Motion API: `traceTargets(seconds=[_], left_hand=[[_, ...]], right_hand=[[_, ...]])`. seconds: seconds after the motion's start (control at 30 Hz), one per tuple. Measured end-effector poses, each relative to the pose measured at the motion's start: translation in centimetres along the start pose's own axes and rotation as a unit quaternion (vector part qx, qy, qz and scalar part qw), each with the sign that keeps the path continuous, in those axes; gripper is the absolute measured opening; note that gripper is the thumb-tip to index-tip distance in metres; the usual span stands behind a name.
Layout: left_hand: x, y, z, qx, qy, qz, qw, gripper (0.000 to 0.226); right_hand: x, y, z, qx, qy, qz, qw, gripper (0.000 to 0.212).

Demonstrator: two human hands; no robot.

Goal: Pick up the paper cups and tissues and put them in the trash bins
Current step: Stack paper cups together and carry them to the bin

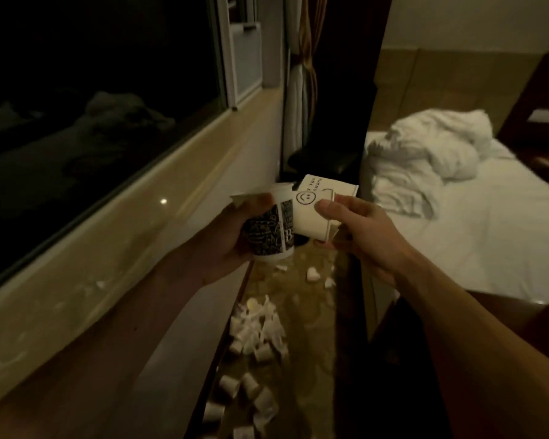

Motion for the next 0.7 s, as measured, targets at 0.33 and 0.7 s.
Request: traceTargets(seconds=[0.33,0.7], left_hand=[[-6.1,2.7,-6.8,-0.037,-0.077,-0.089,0.992,0.039],[-20.2,5.7,-6.9,-0.017,-0.092,-0.112,0.989,0.056]], right_hand=[[-5.2,-1.2,6.6,0.035,0.078,-0.065,0.994,0.08],[-17.5,4.1,9.1,0.055,0.131,-0.079,0.987,0.074]])
Point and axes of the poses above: each hand's wrist, its own x-axis away from the middle knuckle, its own y-axis out of the back of the hand, z = x × y, the point moved 3 cm from there along -x, towards the middle knuckle
